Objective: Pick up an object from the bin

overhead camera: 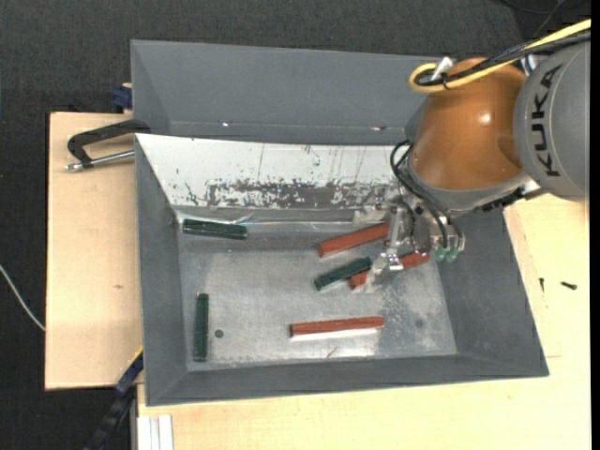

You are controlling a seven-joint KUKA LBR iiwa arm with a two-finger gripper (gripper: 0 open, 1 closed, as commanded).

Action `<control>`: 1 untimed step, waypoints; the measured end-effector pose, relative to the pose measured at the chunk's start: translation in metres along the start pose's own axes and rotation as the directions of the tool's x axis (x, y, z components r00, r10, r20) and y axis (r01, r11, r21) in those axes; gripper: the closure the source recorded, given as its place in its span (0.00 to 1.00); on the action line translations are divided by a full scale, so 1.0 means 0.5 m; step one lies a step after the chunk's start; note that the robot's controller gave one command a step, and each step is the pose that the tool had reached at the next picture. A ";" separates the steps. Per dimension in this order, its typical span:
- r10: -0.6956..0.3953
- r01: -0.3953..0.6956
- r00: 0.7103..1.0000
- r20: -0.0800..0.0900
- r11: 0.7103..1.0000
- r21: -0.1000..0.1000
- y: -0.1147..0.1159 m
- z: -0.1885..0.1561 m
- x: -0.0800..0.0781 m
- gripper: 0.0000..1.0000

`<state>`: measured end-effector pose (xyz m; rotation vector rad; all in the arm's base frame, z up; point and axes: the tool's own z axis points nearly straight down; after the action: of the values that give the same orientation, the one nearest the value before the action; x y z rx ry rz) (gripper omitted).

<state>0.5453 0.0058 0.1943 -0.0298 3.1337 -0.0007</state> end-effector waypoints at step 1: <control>0.075 -0.075 0.997 -0.002 0.997 -0.004 0.010 0.095 -0.026 0.00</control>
Offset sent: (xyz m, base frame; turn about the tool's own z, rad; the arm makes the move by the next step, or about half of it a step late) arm 0.0199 -0.0215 -0.1145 -0.0125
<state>0.5588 0.0109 0.1467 0.0883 3.1341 0.0054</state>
